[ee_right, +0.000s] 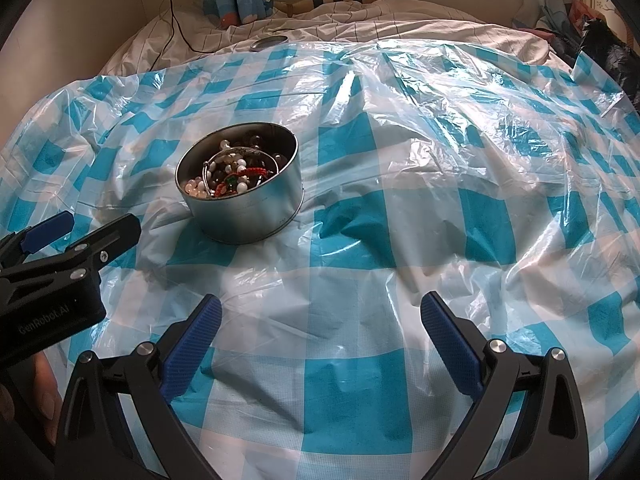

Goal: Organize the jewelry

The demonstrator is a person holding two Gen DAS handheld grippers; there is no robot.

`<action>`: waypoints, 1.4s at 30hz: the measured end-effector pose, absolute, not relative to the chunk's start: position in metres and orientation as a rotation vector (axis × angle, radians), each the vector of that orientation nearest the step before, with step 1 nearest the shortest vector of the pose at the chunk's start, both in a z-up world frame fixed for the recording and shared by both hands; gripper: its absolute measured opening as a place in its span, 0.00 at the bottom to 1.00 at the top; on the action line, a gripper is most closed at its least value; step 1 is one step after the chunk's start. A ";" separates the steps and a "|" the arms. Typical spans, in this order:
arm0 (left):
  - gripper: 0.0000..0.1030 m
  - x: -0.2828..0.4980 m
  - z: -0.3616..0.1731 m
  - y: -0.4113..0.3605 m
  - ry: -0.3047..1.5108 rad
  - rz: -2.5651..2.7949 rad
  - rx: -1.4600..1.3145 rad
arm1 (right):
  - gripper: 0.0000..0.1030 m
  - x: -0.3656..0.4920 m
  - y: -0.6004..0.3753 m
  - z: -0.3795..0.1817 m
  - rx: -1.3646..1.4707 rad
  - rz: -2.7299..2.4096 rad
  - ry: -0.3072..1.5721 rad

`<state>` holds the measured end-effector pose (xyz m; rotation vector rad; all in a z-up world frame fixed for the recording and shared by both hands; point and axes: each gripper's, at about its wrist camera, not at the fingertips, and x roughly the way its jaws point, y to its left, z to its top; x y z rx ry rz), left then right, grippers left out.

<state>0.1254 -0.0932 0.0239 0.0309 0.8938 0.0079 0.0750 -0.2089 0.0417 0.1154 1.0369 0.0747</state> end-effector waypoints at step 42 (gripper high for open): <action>0.92 0.113 0.034 -0.086 0.802 -0.086 -0.063 | 0.93 0.076 -0.210 0.041 0.114 0.076 1.038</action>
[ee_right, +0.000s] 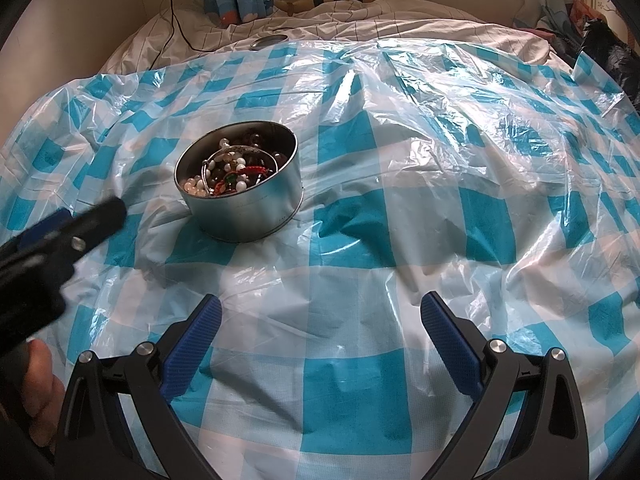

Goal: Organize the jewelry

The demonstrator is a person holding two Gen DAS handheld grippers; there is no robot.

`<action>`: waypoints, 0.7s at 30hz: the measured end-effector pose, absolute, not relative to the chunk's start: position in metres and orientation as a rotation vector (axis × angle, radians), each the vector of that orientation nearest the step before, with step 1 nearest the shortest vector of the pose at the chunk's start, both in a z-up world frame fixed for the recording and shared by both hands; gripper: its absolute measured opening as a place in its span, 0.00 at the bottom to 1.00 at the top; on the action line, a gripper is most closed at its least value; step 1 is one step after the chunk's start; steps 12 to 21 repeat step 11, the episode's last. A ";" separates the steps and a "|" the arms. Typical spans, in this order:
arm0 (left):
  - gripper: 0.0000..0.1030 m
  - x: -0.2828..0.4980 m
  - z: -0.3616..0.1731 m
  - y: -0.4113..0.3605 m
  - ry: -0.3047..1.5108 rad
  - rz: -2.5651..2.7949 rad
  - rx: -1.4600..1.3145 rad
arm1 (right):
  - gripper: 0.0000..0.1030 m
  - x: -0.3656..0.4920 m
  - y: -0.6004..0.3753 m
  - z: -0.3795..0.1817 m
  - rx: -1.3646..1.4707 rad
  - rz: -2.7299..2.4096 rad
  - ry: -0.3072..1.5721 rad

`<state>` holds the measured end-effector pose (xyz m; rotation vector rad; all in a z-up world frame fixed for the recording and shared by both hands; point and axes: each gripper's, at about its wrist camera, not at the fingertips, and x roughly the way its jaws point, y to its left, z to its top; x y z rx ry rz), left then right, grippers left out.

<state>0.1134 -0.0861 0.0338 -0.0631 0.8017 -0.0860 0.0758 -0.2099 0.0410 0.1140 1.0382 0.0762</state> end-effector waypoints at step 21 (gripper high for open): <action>0.93 0.120 0.022 -0.092 0.900 -0.042 -0.037 | 0.93 0.075 -0.211 0.040 0.109 0.076 1.034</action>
